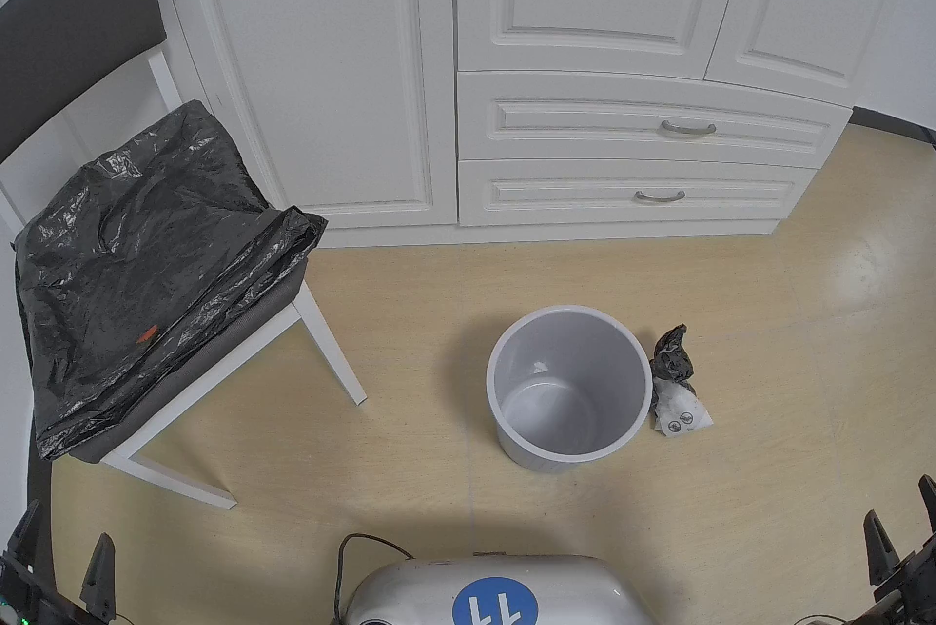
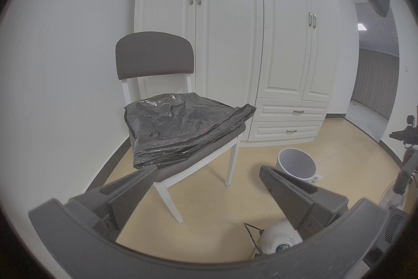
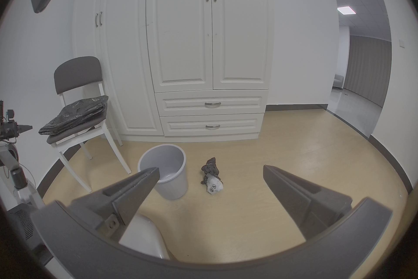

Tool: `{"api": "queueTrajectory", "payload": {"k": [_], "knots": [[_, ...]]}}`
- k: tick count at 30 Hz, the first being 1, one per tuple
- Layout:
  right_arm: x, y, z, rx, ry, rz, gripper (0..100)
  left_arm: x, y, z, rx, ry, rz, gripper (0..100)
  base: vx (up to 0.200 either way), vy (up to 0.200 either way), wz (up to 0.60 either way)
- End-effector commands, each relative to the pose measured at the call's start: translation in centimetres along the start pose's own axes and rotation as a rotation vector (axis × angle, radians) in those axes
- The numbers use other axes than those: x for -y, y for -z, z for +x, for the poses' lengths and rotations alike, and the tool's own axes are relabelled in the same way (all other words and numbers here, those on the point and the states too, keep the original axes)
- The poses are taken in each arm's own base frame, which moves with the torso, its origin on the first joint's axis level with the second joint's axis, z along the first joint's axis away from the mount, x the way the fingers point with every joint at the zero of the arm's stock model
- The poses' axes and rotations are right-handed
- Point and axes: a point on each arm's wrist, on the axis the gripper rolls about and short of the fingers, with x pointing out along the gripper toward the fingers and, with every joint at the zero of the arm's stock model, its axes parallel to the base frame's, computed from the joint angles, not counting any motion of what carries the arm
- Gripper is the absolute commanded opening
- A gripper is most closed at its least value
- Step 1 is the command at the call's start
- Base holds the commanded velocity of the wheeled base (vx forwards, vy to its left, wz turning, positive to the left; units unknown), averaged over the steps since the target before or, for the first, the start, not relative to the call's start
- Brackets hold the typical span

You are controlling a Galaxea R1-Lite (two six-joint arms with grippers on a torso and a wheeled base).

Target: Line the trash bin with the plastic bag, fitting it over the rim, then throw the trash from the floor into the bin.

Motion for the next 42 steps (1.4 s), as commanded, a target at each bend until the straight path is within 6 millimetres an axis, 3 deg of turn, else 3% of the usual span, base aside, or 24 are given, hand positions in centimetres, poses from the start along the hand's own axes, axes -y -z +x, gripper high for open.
{"api": "queueTrajectory", "payload": {"k": [1,42], "knots": [[0.0,0.5,0.0,-0.001,-0.001,0.0,100,-0.01,0.47,0.03,-0.005,-0.001,0.0,100,0.0,0.0,0.0],[-0.01,0.5,0.0,-0.001,-0.007,0.008,100,-0.02,0.46,0.03,-0.003,0.0,0.001,100,0.0,0.0,0.0]]}}
